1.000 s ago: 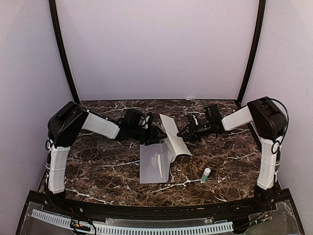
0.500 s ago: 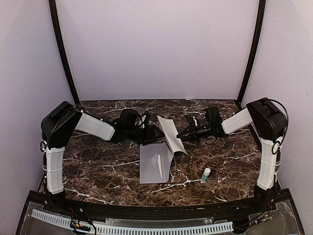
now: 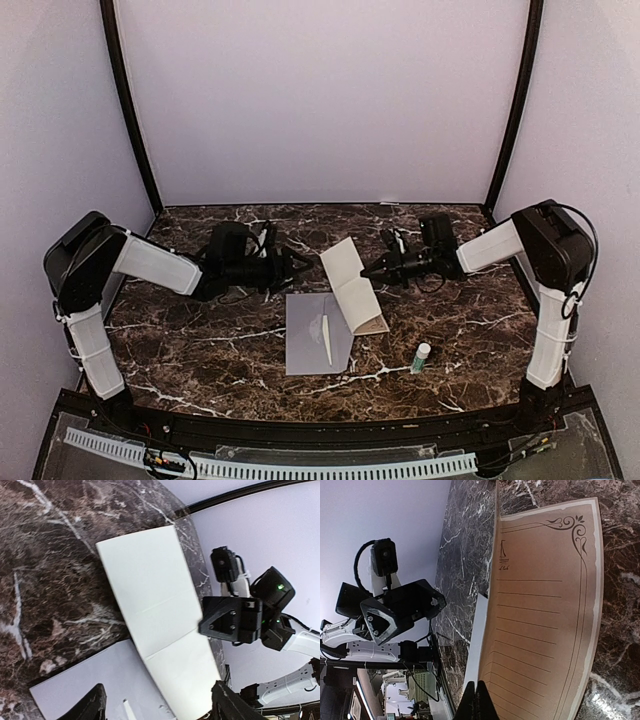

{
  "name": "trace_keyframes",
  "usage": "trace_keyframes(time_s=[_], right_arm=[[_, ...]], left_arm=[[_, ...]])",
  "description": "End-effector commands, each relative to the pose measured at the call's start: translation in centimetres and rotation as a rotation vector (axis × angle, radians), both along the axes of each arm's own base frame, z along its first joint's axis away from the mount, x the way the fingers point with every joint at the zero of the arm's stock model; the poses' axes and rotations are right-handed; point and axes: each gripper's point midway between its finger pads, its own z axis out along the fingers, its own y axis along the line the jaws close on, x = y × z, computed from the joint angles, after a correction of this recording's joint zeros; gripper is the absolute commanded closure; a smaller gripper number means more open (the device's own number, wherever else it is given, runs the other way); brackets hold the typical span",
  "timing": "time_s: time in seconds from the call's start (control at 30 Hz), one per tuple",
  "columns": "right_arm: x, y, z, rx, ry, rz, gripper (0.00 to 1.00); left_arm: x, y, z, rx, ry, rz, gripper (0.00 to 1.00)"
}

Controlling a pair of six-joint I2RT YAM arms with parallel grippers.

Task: Place the letter into the envelope and seal it
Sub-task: Pick up the letter from the center of the board.

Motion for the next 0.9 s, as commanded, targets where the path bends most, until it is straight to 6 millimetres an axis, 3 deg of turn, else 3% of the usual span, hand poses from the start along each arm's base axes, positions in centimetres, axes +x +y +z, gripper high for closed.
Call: trace_keyframes(time_s=[0.0, 0.4, 0.67, 0.87], right_arm=[[-1.0, 0.8, 1.4, 0.0, -0.049, 0.02, 1.0], [-2.9, 4.5, 3.6, -0.182, -0.184, 0.02, 1.0], [-4.7, 8.1, 3.0, -0.363, -0.257, 0.025, 1.0], [-5.8, 10.5, 2.4, -0.46, -0.308, 0.043, 1.0]], left_arm=[[-0.5, -1.2, 4.4, -0.114, -0.066, -0.054, 0.28], [-0.4, -2.3, 5.4, -0.088, -0.043, -0.077, 0.26], [-1.0, -1.7, 4.8, -0.038, -0.022, -0.053, 0.16], [-1.1, -0.2, 1.8, 0.078, 0.027, -0.003, 0.17]])
